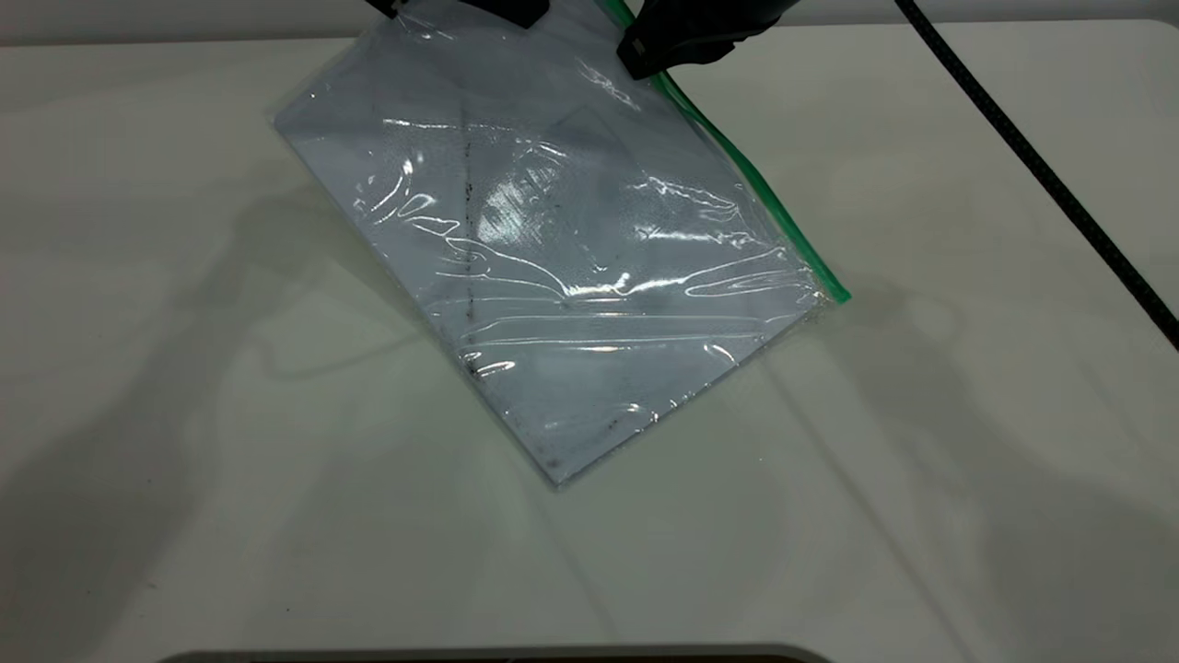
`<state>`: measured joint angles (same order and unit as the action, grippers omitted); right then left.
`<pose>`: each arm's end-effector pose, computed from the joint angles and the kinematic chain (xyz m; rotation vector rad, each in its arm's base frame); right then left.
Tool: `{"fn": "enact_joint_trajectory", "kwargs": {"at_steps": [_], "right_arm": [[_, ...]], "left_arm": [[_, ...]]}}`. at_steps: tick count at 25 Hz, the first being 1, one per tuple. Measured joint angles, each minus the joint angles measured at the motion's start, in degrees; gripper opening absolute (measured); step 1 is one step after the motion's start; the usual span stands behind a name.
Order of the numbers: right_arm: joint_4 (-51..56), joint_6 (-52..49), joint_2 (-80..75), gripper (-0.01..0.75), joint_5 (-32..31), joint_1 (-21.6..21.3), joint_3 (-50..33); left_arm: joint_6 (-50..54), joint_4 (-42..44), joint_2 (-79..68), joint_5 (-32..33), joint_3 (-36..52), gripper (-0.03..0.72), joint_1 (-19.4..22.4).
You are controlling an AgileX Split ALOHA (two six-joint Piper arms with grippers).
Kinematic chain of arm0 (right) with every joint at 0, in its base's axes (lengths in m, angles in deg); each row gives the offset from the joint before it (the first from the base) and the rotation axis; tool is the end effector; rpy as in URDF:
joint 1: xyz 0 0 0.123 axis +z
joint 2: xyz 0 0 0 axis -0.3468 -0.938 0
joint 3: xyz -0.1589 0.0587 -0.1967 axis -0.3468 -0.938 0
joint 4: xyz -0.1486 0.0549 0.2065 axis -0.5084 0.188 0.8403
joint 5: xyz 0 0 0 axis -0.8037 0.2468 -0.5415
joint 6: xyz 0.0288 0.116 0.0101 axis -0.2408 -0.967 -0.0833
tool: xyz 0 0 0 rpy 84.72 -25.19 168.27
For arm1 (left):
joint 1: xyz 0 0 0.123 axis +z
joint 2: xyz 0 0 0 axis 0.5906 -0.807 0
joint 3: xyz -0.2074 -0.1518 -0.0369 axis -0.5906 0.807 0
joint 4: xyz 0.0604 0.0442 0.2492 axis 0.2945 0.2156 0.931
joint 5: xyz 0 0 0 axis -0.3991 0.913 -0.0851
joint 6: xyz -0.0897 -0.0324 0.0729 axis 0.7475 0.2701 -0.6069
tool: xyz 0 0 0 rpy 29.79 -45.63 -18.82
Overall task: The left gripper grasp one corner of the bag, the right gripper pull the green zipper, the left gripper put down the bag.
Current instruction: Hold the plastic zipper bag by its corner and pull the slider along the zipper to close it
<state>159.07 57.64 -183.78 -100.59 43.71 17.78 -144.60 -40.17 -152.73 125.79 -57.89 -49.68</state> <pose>0.4088 0.2155 0.0595 -0.9896 2.2023 0.4003 0.4627 -0.1898 0.0950 1.7706 1.5957 -0.4713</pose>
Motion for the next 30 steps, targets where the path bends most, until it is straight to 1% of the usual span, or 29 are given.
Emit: {"fn": "enact_joint_trajectory", "kwargs": {"at_steps": [7, 18, 30], "right_arm": [[0.1, 0.1, -0.6, 0.033, 0.2, 0.0, 0.1], [0.5, -0.6, -0.7, 0.038, -0.7, 0.3, 0.3], [0.5, -1.4, -1.0, 0.047, -0.8, -0.1, -1.0]], "left_arm": [[0.4, 0.4, -0.1, -0.8, 0.0, 0.052, 0.1], [2.2, -0.6, -0.1, 0.7, 0.0, 0.052, 2.4], [2.4, -0.8, -0.1, 0.7, 0.0, 0.052, 2.6]]}}
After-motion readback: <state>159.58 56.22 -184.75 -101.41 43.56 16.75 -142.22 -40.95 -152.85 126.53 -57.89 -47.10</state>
